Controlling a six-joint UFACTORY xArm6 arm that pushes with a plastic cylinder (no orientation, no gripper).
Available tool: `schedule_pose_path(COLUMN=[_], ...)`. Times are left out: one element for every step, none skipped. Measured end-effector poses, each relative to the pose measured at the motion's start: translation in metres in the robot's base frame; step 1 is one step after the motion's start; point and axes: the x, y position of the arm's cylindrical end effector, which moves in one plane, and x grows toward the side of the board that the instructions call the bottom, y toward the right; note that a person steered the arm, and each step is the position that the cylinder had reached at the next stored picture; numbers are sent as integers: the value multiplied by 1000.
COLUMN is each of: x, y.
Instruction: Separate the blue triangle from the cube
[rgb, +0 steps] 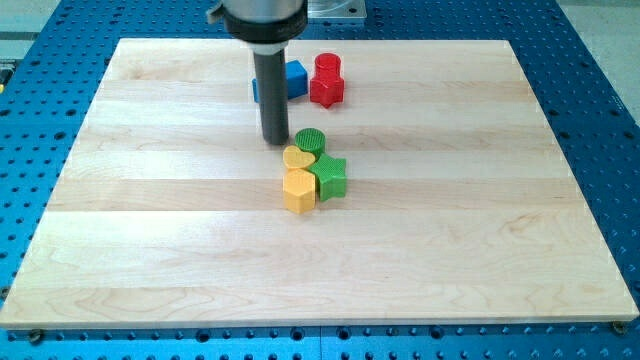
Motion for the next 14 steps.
schedule_pose_path(x=[-21, -30, -48, -95, -141, -148, -149, -107, -75, -92, -68, -46, -47, -3], y=[-16, -21, -53, -63, -55, -15, 35, 35, 20, -11, -34, 14, 19, 19])
